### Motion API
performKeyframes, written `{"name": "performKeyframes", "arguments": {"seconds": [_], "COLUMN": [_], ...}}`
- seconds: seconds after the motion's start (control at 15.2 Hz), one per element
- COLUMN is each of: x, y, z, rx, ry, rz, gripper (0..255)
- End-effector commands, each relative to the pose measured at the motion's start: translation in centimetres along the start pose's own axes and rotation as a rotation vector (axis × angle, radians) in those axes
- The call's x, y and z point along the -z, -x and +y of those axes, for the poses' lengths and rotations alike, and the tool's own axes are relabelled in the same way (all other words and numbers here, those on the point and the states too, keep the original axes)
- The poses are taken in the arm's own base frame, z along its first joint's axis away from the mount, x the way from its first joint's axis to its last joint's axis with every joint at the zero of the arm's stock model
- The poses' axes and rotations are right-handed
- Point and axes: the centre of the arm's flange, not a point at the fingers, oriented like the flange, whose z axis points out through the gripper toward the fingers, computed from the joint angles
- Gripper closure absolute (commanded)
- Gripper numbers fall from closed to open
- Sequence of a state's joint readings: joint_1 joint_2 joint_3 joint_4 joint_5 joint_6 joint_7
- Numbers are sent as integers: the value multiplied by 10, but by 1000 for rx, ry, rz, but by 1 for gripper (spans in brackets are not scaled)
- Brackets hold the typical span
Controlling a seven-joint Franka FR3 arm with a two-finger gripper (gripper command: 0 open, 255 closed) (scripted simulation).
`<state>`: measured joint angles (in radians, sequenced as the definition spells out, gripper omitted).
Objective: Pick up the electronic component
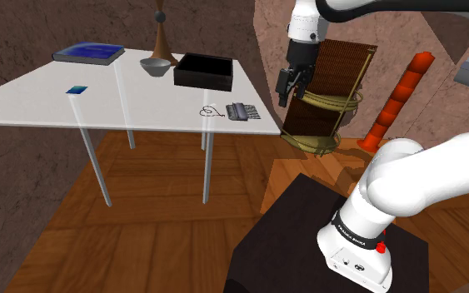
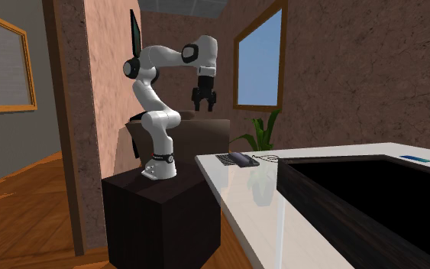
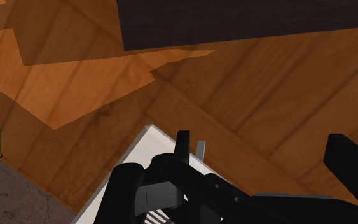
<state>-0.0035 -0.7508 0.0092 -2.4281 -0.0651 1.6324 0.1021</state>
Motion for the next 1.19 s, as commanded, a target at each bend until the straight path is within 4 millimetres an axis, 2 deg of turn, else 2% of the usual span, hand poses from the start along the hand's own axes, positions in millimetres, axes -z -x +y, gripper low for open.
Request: {"name": "performKeyframes", "arguments": {"seconds": [0.0, 0.59, 1.12], "x": [0, -62, -116], "y": [0, -74, -152], "z": [0, 70, 117], "rx": [0, 197, 373], "ry": [0, -32, -60], "rz": [0, 29, 55], "gripper": [0, 0, 0]}}
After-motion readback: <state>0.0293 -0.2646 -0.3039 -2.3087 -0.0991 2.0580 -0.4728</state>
